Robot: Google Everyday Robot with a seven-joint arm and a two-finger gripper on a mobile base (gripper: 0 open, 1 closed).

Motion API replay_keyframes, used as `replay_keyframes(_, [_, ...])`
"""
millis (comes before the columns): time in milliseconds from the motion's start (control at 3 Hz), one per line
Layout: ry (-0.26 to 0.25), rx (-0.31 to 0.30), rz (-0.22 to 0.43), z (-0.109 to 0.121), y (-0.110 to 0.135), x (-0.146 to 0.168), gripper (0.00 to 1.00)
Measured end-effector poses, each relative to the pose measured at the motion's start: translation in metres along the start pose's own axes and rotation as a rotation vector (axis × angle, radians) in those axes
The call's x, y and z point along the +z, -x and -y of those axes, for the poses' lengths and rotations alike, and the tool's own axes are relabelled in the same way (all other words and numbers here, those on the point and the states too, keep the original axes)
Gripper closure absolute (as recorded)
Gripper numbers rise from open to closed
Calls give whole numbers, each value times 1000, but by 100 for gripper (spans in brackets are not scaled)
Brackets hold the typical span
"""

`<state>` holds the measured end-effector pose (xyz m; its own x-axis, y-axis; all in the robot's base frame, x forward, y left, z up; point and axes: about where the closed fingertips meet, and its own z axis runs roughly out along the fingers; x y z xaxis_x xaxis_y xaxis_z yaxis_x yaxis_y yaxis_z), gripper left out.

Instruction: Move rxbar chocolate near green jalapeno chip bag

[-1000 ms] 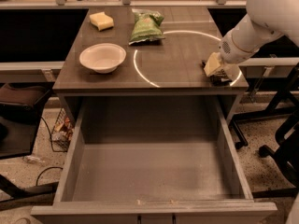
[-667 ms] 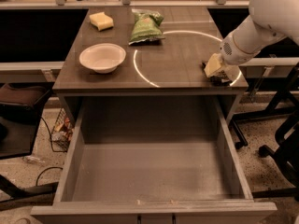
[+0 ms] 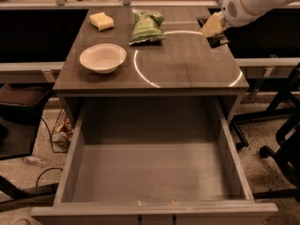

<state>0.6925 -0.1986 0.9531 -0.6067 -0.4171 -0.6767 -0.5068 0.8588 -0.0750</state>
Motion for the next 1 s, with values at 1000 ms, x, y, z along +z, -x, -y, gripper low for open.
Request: replay_keyframes(1000, [22,-88,88,-5,125,48,100])
